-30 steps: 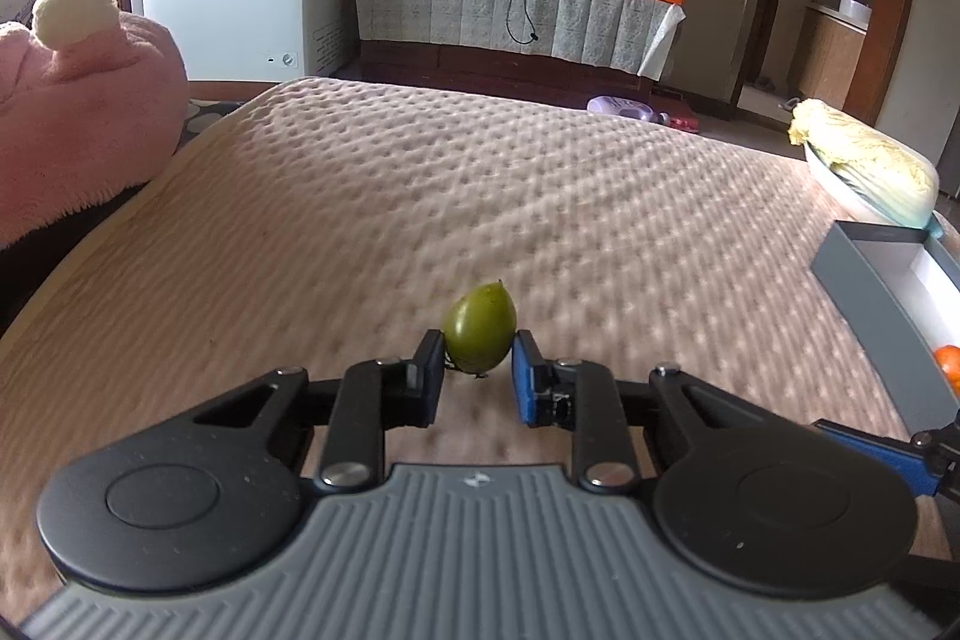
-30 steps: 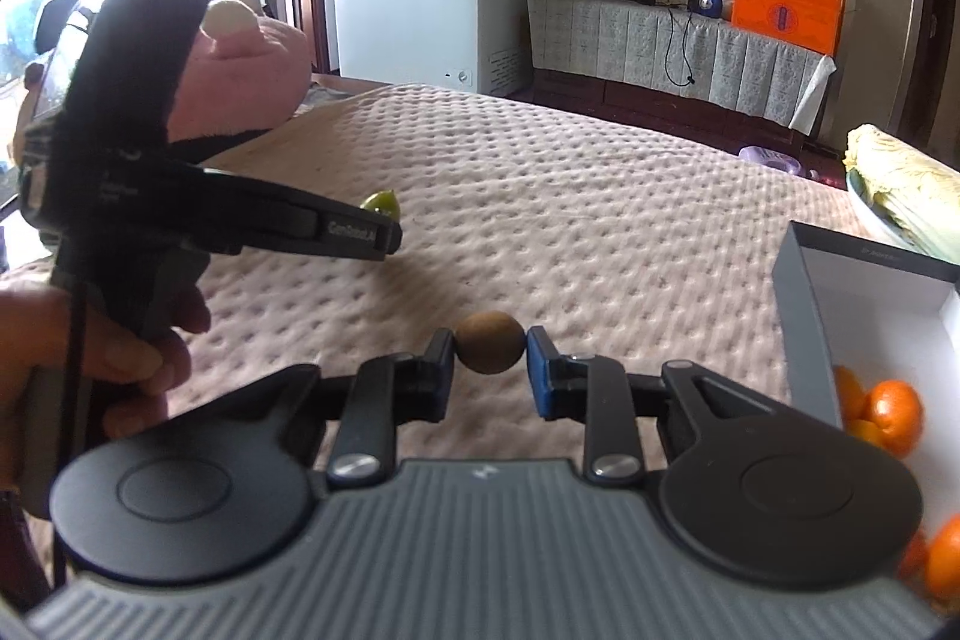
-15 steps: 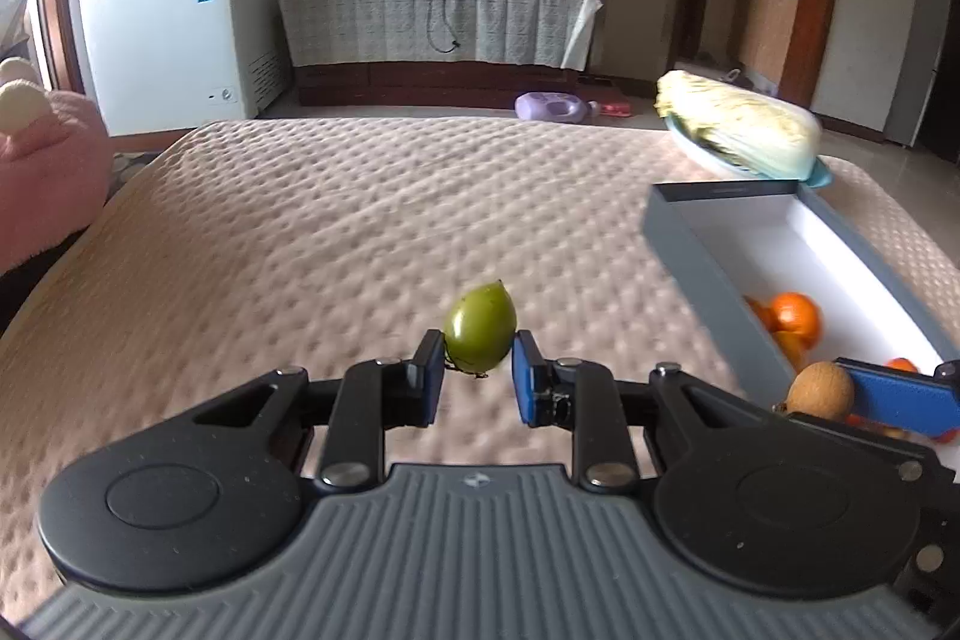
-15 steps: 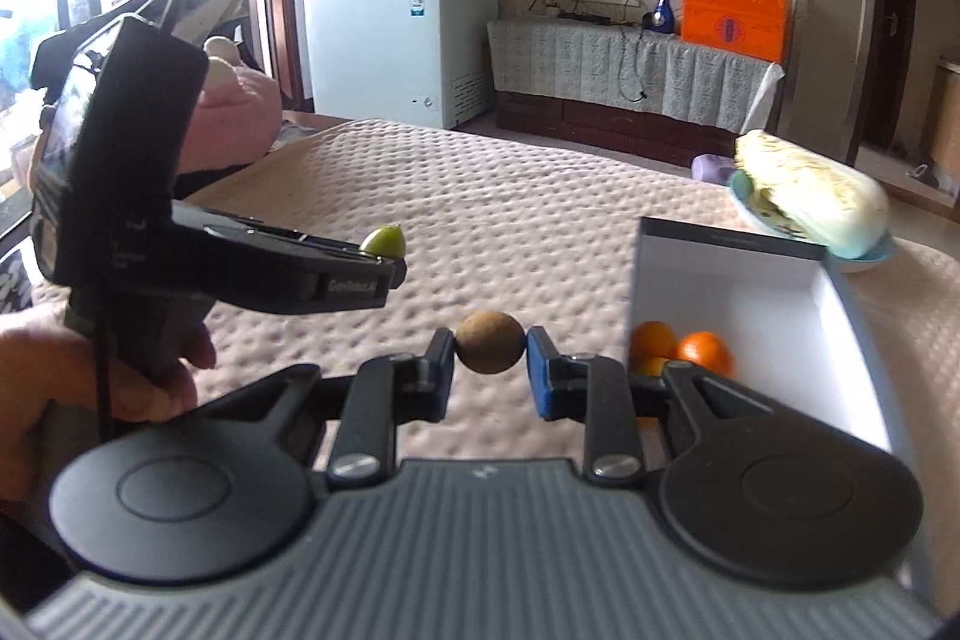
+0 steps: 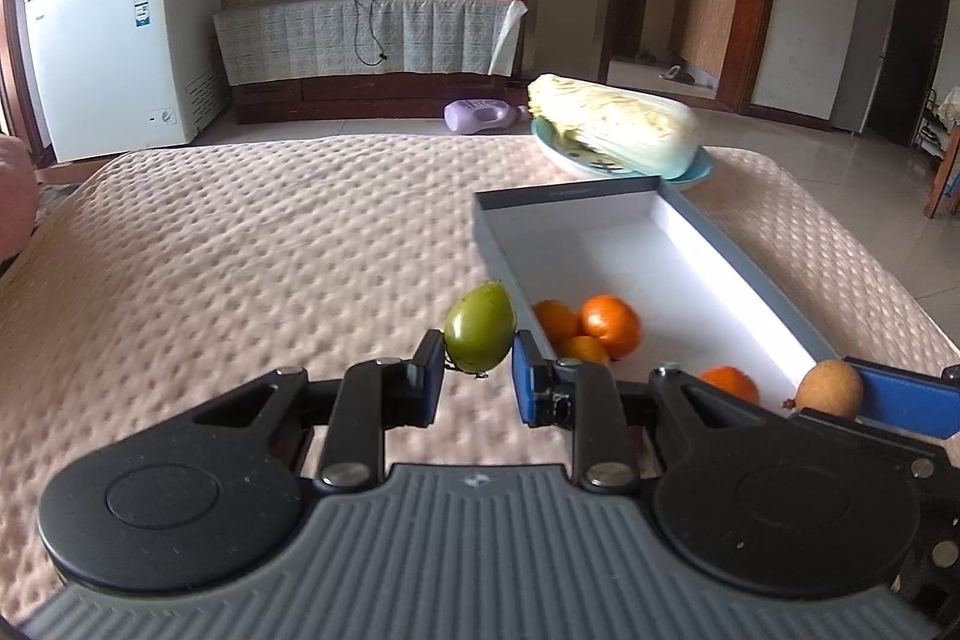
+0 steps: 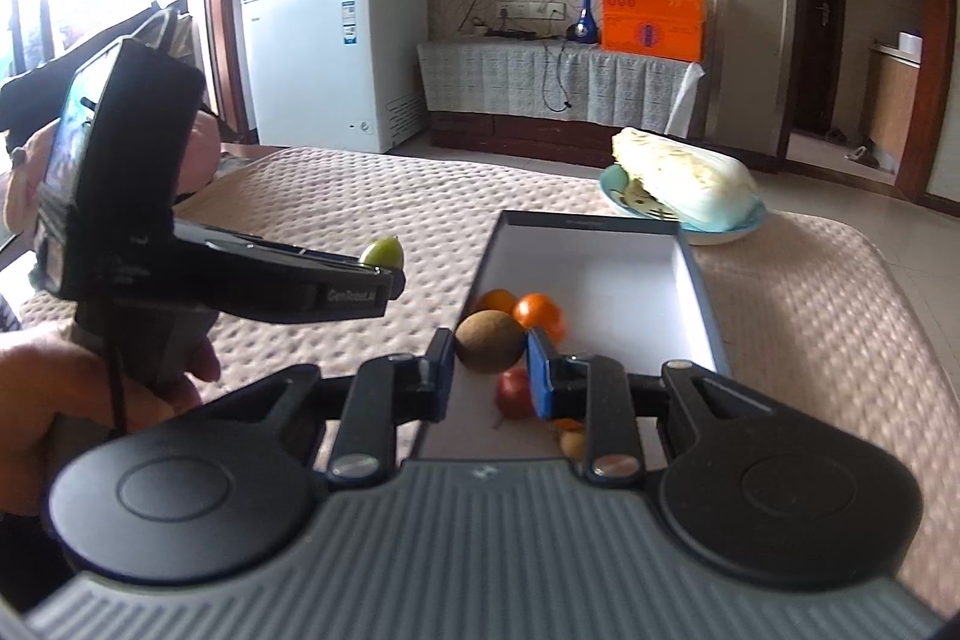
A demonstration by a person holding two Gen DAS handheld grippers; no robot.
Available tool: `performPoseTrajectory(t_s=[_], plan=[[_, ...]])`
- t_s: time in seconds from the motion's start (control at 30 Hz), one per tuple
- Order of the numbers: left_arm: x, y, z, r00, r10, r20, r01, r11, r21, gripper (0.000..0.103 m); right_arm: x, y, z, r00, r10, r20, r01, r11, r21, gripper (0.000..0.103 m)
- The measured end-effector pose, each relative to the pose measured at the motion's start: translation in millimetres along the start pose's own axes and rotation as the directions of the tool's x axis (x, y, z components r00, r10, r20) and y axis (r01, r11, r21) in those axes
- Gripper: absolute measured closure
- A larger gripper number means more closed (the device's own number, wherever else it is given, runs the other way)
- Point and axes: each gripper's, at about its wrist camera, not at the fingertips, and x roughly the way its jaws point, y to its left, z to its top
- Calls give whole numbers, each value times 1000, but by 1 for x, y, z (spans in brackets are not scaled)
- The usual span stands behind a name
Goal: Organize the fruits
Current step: 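Carry the green pear into the box while the right tool carries the kiwi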
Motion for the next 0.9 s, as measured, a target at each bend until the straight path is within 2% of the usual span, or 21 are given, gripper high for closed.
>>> performPoseTrajectory(t_s=[0.23,0.47,0.9], plan=[[9,-28,4,999,-31,-10,31,1000,0,75,-9,-20,-10,999,-35,-14,36,999,19,74],[25,-52,12,997,-77,-11,77,997,27,75,-6,-35,-16,998,-37,-41,39,999,26,74],[43,-62,19,994,-106,-26,107,993,40,75,3,-38,-17,998,-21,-67,22,1000,14,74]])
